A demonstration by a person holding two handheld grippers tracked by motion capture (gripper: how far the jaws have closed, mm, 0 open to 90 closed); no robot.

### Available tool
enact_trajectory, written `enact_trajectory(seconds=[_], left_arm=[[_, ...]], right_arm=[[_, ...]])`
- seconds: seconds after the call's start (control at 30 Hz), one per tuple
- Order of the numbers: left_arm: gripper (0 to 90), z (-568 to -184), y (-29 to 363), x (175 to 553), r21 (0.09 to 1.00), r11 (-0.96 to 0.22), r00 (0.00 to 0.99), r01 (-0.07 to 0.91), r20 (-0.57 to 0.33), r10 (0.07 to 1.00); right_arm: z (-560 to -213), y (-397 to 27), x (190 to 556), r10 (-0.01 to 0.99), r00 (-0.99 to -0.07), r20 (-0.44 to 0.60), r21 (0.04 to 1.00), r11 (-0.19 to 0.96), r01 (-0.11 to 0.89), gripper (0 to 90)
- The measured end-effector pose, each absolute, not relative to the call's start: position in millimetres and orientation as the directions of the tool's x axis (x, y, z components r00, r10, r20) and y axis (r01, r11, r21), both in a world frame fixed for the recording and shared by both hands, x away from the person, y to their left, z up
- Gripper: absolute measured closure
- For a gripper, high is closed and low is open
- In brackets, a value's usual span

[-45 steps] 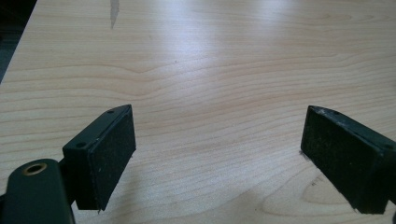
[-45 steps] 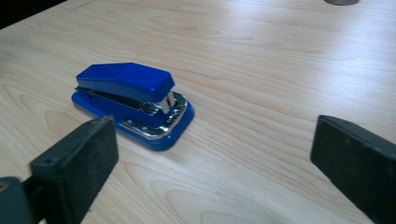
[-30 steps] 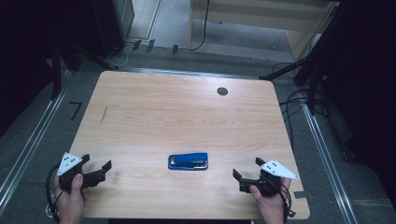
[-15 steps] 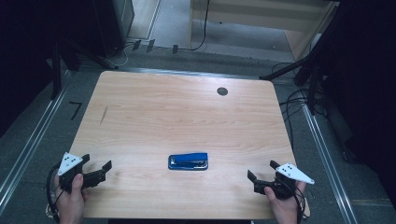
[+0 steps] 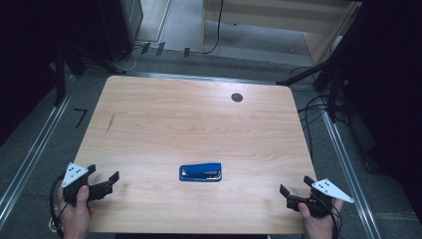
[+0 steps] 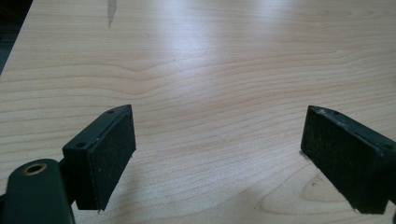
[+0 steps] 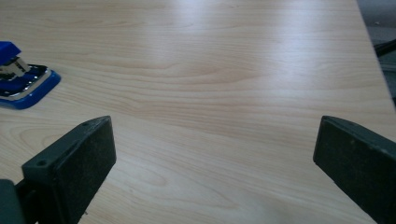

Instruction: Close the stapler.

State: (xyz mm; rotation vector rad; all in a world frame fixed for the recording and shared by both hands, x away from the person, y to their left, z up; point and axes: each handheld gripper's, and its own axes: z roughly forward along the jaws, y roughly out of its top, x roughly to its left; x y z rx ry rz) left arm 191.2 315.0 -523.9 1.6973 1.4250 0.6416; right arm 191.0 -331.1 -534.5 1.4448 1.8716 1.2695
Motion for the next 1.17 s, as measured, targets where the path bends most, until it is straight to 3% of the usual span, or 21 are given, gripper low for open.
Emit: enact_trajectory(seconds=[0.47, 1.17], left_arm=[[10.6, -524, 315, 191, 0.832, -0.033, 0.231, 0.554, -0.115, 0.966], [10.4, -524, 315, 192, 0.827, -0.037, 0.233, 0.562, -0.115, 0.966]], right_arm=[[-547, -372, 180, 0.93, -0.3, 0.213, 0.844, -0.02, 0.536, 0.0], [-552, -369, 183, 0.937, -0.289, 0.196, 0.836, -0.006, 0.549, 0.0]])
